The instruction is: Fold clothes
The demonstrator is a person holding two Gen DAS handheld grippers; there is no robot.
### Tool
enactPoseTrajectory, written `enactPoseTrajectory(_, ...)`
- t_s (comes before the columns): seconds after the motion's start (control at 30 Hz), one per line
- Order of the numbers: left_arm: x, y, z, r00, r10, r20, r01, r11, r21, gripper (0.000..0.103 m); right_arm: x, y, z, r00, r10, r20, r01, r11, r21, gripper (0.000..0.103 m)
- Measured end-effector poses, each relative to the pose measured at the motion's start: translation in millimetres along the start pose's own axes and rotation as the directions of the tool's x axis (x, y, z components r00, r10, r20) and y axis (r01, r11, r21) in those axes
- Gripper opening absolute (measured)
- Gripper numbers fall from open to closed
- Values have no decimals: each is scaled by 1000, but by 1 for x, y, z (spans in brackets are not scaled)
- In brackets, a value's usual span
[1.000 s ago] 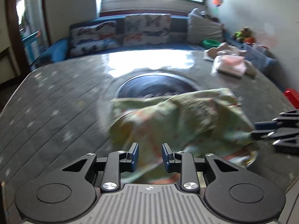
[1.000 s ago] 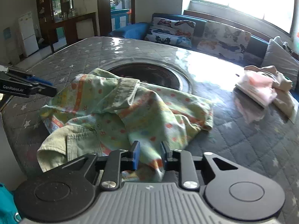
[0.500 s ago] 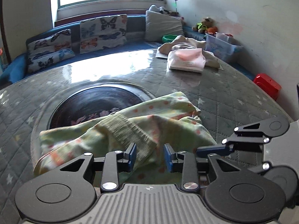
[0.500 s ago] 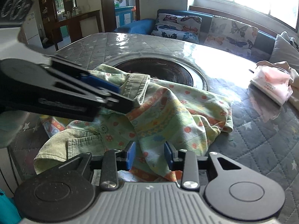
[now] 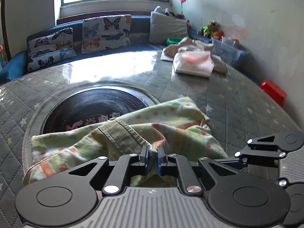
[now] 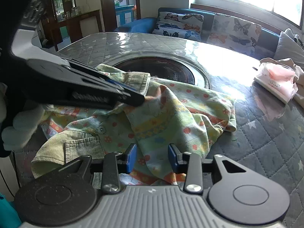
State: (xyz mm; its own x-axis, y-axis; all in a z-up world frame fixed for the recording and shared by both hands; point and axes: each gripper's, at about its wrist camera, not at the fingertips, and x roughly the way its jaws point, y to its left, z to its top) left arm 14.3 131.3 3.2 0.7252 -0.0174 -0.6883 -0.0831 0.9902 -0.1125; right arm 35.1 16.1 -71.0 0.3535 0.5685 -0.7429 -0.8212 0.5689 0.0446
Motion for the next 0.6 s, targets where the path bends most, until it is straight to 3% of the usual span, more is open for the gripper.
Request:
enactPoseTrajectory(0.2,-22,23,4,999,-9,51,13,997,-79,9,0,1,1,1000,-4,-2,4,1000,-6,37)
enactPoseTrajectory(0.33,-41,26,4,994,-23,106,27,999,-39,9,-2,7,5,1000,-5,4,5,999,-32,40)
enactPoseTrajectory(0.6,-43,38,-2,993,-69,94,78,993,-88,9,5,4,-1,999,-32,-31,31,999,-24,40)
